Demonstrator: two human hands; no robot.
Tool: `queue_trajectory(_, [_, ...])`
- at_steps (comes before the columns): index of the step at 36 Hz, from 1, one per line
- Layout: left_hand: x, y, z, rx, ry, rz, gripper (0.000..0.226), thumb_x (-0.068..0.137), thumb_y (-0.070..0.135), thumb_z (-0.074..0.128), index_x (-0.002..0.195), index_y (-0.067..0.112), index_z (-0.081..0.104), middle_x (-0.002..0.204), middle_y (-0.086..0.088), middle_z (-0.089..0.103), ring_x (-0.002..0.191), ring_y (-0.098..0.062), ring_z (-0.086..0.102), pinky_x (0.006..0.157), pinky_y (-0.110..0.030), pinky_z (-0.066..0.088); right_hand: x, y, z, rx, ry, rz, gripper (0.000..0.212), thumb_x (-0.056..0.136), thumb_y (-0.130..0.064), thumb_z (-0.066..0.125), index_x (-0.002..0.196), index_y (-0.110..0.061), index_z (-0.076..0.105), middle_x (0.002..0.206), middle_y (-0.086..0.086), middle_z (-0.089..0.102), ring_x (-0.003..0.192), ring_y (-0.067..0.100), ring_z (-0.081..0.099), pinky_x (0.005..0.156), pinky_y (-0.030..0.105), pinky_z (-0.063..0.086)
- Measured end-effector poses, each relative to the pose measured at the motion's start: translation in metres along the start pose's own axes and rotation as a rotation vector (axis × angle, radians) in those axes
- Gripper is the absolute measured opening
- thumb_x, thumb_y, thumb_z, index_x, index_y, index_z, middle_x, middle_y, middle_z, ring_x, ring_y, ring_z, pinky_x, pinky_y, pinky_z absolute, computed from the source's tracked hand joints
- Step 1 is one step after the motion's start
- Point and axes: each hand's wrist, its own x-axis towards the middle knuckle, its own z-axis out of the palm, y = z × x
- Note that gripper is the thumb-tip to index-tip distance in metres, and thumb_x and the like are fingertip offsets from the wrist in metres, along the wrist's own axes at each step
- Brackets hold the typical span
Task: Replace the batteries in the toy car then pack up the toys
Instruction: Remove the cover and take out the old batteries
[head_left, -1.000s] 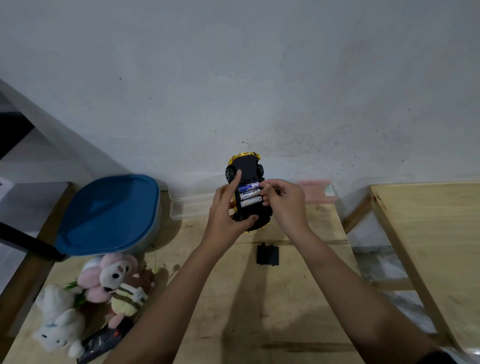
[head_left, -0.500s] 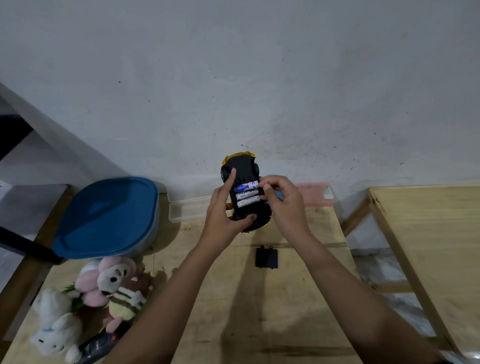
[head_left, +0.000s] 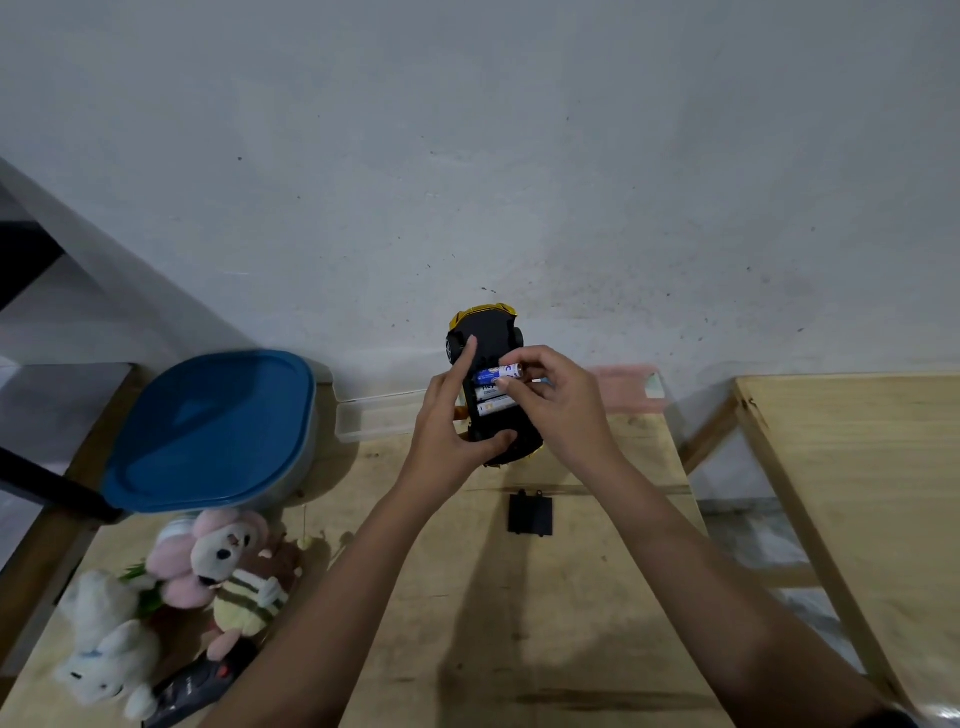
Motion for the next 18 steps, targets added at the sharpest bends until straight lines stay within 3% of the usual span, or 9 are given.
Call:
queue_trajectory(2, [0.000,0.000,-0.001,0.001,-0.004,-0.006,0.100,0.071,0.009,0.079,0.146,0.041,0.021,0.123,0.007,0.047,0.112,0.004,0.049,0.092,-0.017,0.046,-0.001,-0.002,0.000,-0.003,0.025,-0.003,0.016,0.084,-0.011,0.065,0.089,-0.026,0.062,0.088,-0.011,0.065,0.087,0.009,0.063,0.080,0.030,0.054])
queue_trajectory(5, [-0.001,-0.001,-0.002,-0.011,-0.006,-0.025,0.101,0.070,0.010,0.080,0.145,0.043,0.022,0.122,0.005,0.047,0.111,0.002,0.049,0.093,-0.020,0.047,-0.001,-0.003,-0.002,0.104,0.099,0.015,0.013,0.090,-0.014,0.059,0.090,-0.027,0.057,0.090,-0.004,0.063,0.089,0.014,0.063,0.079,0.029,0.052])
queue_trajectory(7, [-0.003,-0.004,-0.003,-0.017,-0.003,-0.040,0.101,0.070,0.010,0.080,0.145,0.044,0.022,0.122,0.003,0.047,0.109,0.005,0.050,0.091,-0.017,0.047,0.001,-0.003,-0.005,0.187,0.141,0.024,0.008,0.093,-0.015,0.054,0.093,-0.023,0.055,0.096,0.000,0.062,0.097,0.020,0.064,0.085,0.033,0.053])
queue_trajectory(10, [-0.004,-0.007,-0.003,-0.012,-0.008,-0.056,0.101,0.070,0.010,0.080,0.144,0.045,0.022,0.123,0.003,0.046,0.105,0.012,0.048,0.086,-0.009,0.045,0.005,-0.007,-0.011,0.323,0.182,0.059,0.011,0.095,-0.009,0.047,0.092,-0.016,0.055,0.099,0.006,0.063,0.098,0.019,0.066,0.087,0.028,0.053])
queue_trajectory(14, [-0.004,-0.006,-0.002,-0.009,-0.023,-0.061,0.100,0.071,0.010,0.080,0.144,0.046,0.021,0.123,0.004,0.045,0.102,0.016,0.047,0.081,-0.005,0.044,0.010,-0.012,-0.015,0.535,0.194,0.173,0.022,0.093,0.002,0.035,0.086,-0.010,0.051,0.071,-0.001,0.070,0.082,0.016,0.070,0.082,0.028,0.056])
queue_trajectory(18, [-0.002,-0.003,0.000,-0.034,-0.032,-0.067,0.100,0.072,0.009,0.079,0.141,0.051,0.021,0.123,0.003,0.044,0.102,0.008,0.050,0.081,-0.006,0.044,0.007,-0.011,-0.015,0.594,0.194,0.208,0.029,0.091,0.006,0.028,0.083,-0.010,0.051,0.056,-0.007,0.057,0.061,0.015,0.059,0.066,0.029,0.051])
